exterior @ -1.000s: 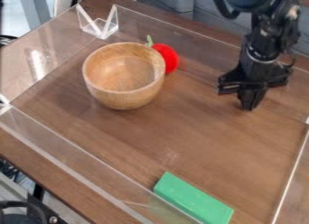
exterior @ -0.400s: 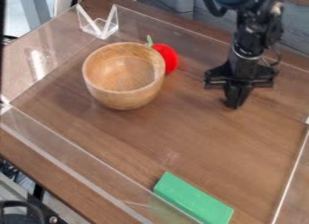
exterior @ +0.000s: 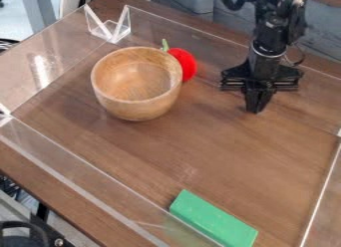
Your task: Move the red fruit to the right
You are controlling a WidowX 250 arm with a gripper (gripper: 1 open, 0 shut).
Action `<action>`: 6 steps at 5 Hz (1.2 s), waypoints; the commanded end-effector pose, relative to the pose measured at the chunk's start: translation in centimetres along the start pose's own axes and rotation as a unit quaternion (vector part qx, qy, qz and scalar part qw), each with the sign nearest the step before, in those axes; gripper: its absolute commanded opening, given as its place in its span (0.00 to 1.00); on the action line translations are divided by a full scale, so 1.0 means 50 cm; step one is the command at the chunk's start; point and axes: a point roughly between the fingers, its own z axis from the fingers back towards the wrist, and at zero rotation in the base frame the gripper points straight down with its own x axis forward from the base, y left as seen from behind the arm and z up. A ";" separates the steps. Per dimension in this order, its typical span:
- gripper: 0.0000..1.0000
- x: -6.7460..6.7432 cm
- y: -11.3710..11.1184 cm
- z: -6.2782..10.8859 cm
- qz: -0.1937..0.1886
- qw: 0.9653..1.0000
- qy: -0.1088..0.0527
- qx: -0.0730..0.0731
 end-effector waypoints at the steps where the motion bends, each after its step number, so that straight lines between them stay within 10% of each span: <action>1: 1.00 0.033 -0.018 0.059 0.003 0.999 -0.030 -0.032; 2: 0.00 0.031 -0.020 0.071 0.007 0.999 -0.032 -0.043; 3: 0.00 0.035 -0.012 0.079 -0.025 0.998 -0.032 -0.057; 4: 1.00 0.032 -0.003 0.098 -0.060 0.995 -0.031 -0.070; 5: 1.00 0.031 -0.008 0.105 -0.082 0.994 -0.029 -0.067; 6: 0.00 0.034 -0.017 0.104 -0.100 0.992 -0.033 -0.073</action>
